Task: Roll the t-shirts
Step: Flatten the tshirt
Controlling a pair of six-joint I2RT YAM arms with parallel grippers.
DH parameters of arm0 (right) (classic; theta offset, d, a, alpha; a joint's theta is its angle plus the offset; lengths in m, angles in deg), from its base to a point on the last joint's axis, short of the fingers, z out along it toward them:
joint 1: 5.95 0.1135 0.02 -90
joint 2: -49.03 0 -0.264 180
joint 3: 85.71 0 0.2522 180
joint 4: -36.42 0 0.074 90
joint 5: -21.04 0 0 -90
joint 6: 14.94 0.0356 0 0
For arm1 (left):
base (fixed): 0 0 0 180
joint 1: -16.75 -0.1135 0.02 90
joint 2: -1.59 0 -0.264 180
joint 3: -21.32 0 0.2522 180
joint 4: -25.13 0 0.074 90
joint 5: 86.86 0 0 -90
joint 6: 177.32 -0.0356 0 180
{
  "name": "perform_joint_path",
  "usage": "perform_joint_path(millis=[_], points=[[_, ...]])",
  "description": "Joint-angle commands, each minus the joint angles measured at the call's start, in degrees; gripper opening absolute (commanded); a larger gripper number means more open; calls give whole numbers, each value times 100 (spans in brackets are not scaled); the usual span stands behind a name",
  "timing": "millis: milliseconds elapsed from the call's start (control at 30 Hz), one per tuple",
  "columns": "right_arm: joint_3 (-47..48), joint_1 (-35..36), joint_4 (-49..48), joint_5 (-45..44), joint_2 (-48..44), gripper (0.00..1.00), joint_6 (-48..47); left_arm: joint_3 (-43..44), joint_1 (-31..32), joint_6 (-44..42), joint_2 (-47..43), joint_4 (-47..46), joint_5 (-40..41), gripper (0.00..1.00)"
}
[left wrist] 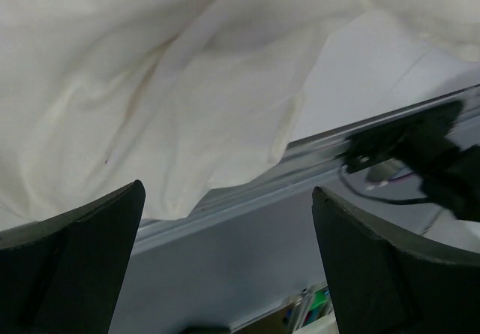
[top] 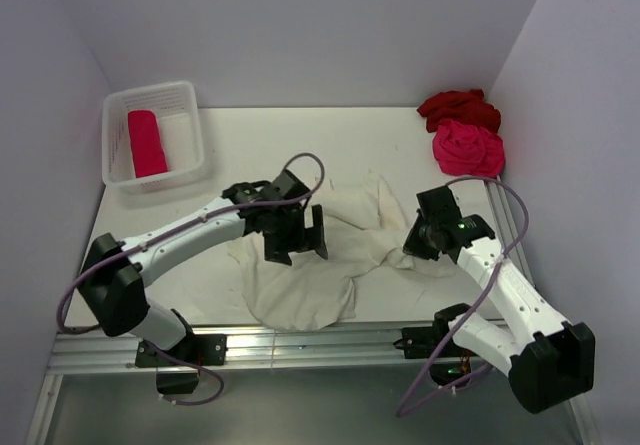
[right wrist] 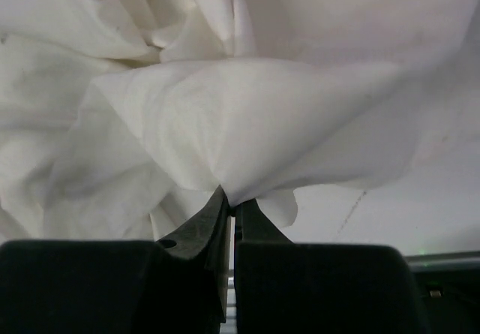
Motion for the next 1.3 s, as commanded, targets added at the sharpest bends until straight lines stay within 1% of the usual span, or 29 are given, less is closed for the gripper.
perform_joint_path(millis=[0,67,133,233,300,333,367,400,467,500,533,567,667,700,733,767,800,833,900,933,967,1000,1033,1067,1100,1167,1200,1233,1267], points=[[185,113,241,-59,-461,0,10,100,408,-217,465,623,99,99],[326,96,363,-164,-243,0,-104,-128,619,-94,676,642,64,100],[441,96,355,-130,-49,0,-166,-417,803,20,756,432,11,99],[424,96,198,-59,57,0,-158,-664,910,161,1115,317,107,100],[415,96,101,-42,22,0,-61,-665,919,135,1484,334,361,92],[432,96,92,-42,31,0,-43,-543,919,135,1581,456,519,77],[441,96,109,-33,48,0,-26,-472,919,196,1695,518,686,66],[467,96,118,2,49,0,-26,-367,919,127,1723,536,923,52],[459,96,127,-6,14,0,-34,-252,875,56,1906,571,995,40],[432,96,127,-7,-13,0,-43,-208,805,13,1977,589,1004,22],[432,96,136,-33,-39,0,-43,-121,761,-101,2030,606,1013,8],[423,96,153,-42,-83,0,-61,-68,700,-146,2144,641,1013,0],[432,69,215,-68,-110,0,-105,388,383,-488,2136,843,1013,0],[450,60,215,-68,-101,0,-140,590,165,-602,2110,948,1013,0],[467,43,215,-77,-83,0,-149,1071,32,-890,2110,1054,996,0],[502,25,189,-138,4,0,-192,1345,-134,-1093,2162,1281,865,0],[589,-1,136,-156,83,0,-236,1635,-528,-1287,2241,1396,742,1],[669,-27,75,-199,188,0,-280,2247,-740,-1611,2355,1572,558,0],[993,-124,-171,-288,767,0,-456,2769,-1154,-1920,2837,1783,355,0],[1160,-150,-233,-305,1326,0,-543,3215,-1469,-2191,3248,1845,275,0],[1344,-220,-320,-288,1628,0,-596,3411,-1594,-2246,3452,1898,362,2],[1738,-256,-365,-262,1909,0,-640,3770,-1743,-2255,3637,2064,528,9],[1933,-282,-391,-279,2364,0,-658,3930,-1771,-2255,3778,2109,660,12],[2301,-352,-444,-288,2534,0,-667,4001,-1788,-2238,3823,2092,827,14],[2461,-414,-479,-305,2649,0,-676,4063,-1788,-2203,3771,2014,863,31],[2881,-528,-541,-323,2878,1,-676,4020,-1788,-2054,3430,1943,1012,49],[3024,-615,-489,-323,2957,10,-702,3898,-1780,-1984,3298,1934,1013,65],[3173,-642,-436,-349,3149,19,-763,3818,-1780,-1896,3166,1960,1013,66],[3357,-660,-340,-297,3229,32,-825,3704,-1788,-1878,2877,1943,1230,67]])
